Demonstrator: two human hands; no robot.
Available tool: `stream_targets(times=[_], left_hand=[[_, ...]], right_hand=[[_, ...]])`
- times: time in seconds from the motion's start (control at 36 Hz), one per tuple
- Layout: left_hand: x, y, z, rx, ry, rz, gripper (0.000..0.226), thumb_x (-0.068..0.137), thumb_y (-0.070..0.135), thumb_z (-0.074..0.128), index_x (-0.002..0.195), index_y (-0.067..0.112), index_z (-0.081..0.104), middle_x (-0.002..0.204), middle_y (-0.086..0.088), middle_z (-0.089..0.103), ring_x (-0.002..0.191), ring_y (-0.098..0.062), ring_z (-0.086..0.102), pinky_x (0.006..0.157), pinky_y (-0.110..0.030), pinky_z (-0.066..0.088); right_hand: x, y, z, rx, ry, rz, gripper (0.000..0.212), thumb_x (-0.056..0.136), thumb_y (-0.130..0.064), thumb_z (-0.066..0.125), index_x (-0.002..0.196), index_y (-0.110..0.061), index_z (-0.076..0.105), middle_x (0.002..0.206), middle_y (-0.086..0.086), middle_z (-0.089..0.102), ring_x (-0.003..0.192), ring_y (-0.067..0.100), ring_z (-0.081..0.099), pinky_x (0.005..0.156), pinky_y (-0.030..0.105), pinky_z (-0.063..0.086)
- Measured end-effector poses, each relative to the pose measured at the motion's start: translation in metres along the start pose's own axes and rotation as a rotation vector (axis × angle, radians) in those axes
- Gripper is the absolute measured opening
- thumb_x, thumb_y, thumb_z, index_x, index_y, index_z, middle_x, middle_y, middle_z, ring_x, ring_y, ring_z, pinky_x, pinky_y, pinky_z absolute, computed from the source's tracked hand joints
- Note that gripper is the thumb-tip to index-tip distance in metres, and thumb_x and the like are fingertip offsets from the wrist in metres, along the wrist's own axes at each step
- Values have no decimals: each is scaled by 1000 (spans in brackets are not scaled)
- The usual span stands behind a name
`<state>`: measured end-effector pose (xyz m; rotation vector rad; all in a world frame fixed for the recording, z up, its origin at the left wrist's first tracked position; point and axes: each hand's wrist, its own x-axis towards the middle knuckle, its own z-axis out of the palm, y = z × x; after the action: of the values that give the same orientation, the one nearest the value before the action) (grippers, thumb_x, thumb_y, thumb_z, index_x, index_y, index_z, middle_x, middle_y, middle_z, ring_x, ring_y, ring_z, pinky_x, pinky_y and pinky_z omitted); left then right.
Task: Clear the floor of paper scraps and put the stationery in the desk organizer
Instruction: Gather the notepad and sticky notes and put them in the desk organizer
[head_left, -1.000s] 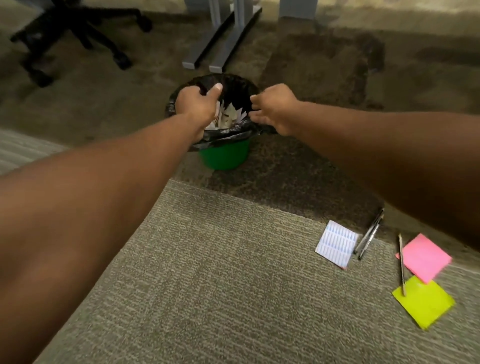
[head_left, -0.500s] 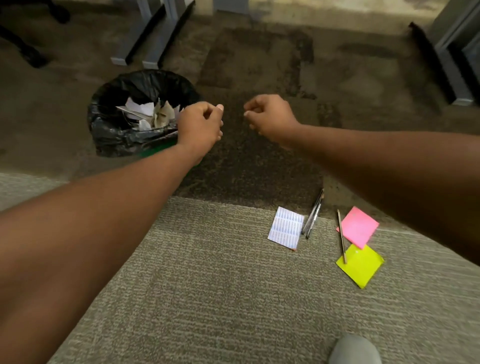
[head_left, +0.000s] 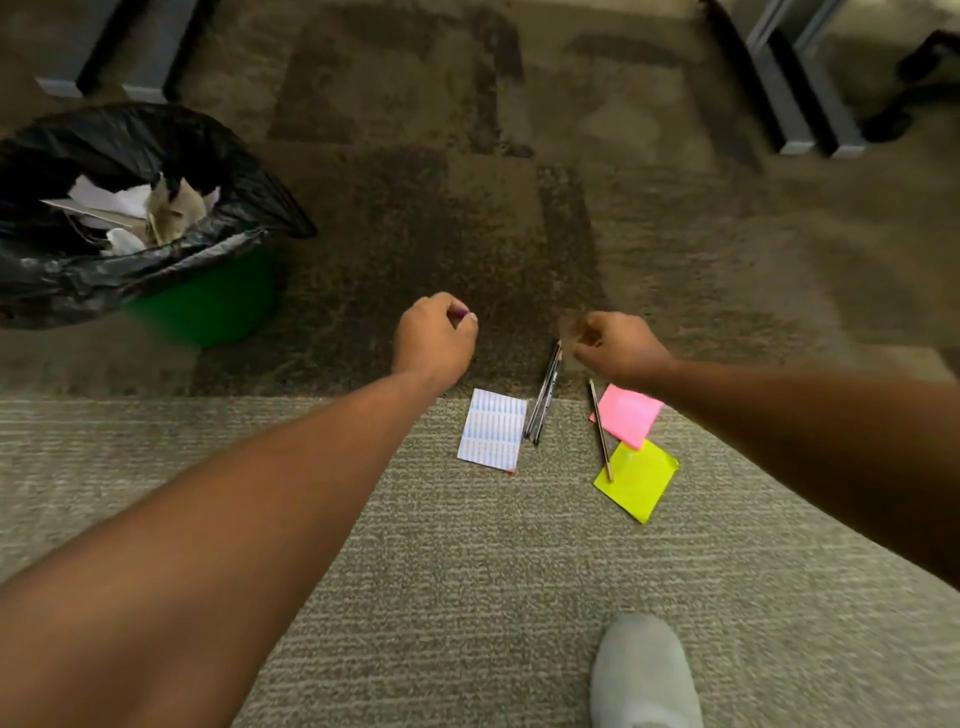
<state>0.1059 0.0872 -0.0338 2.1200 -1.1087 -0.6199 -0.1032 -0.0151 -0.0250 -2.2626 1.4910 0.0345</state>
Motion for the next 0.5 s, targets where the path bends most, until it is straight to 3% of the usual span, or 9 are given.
stream_targets(times=[0.17,0.31,0.5], left_hand=[[-16,-5,23,129,-181,-29,21,88,31,66,104,19,67,109,-7,65,99,-26,63,84,-34,50],[-34,-13,37,319,-352,-55,43,86,39,68,122,18,58,125,-11,51,112,-32,58,92,-38,47],[-55,-20,55,524,-378,-42,75,79,54,73,137,17,43,131,-13,41,120,-33,48,95,-44,46]], right_hand=[[-7,37,7,-80,-61,74,37,86,-28,63,117,-8,67,114,18,70,109,33,65,90,37,53],[-12,63,18,-242,-180,195,62,79,-34,75,131,-10,52,125,19,60,112,35,59,86,36,50],[-21,84,35,-297,-213,234,89,73,-41,80,146,-16,35,141,19,46,122,37,53,98,37,45]])
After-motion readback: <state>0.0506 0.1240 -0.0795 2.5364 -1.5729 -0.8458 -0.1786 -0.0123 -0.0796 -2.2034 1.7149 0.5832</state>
